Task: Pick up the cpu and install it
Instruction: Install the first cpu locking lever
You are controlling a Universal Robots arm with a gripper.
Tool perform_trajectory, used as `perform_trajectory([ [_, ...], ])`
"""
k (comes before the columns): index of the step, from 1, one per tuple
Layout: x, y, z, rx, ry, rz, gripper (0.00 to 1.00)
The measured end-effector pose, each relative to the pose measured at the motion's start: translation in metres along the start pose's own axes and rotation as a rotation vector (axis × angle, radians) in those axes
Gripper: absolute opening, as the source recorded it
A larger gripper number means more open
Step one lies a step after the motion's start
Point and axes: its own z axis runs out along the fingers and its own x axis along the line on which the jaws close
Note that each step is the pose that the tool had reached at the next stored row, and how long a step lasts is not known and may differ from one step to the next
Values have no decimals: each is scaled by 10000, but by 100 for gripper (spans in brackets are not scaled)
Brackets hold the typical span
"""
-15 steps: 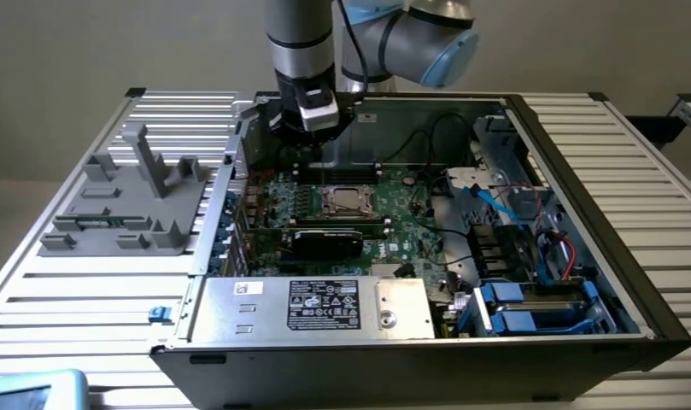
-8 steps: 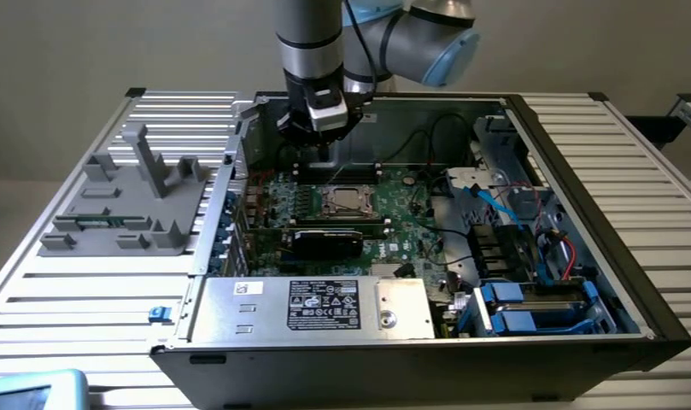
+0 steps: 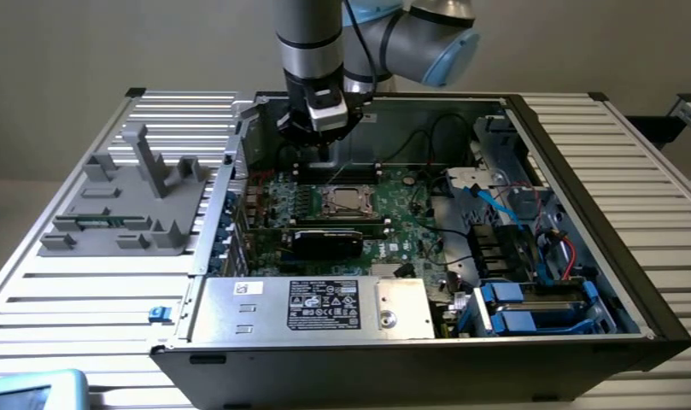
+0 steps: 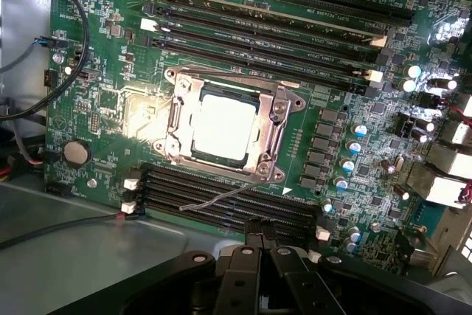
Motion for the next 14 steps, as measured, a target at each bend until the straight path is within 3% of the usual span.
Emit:
perform_trajectory([
  [7, 0, 1, 0, -6, 5, 38, 11],
  [14, -2, 4, 20, 44, 166, 784, 11],
])
